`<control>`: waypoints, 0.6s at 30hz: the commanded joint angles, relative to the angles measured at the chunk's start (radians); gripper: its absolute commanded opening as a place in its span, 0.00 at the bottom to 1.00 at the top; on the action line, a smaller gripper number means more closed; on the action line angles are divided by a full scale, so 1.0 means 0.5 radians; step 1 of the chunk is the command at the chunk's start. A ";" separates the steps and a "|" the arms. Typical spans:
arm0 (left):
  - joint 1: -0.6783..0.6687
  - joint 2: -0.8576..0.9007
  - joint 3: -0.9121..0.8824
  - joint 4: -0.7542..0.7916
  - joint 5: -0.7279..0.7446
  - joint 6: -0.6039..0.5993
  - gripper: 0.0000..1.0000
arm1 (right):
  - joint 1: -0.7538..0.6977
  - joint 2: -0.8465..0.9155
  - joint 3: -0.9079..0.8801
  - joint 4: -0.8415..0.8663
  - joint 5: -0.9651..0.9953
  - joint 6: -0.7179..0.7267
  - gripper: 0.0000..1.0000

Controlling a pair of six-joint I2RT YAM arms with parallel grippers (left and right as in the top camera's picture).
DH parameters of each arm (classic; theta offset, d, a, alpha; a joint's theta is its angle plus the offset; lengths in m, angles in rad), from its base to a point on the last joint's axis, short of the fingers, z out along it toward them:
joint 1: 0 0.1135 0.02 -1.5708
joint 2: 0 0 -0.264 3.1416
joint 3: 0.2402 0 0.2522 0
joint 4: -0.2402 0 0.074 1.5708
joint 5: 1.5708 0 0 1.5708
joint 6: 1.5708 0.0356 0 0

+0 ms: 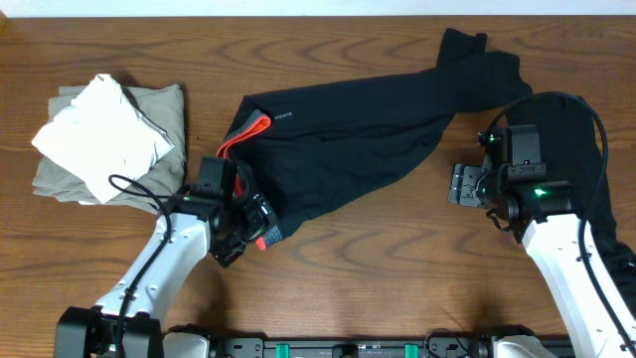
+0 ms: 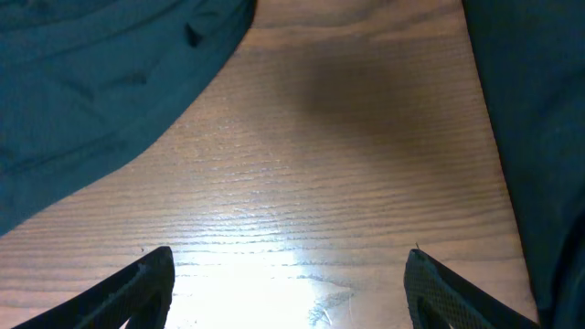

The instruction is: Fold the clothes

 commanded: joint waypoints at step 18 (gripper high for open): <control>-0.119 0.033 -0.299 0.443 0.163 -0.339 0.76 | -0.030 0.017 -0.009 -0.003 0.022 -0.029 0.79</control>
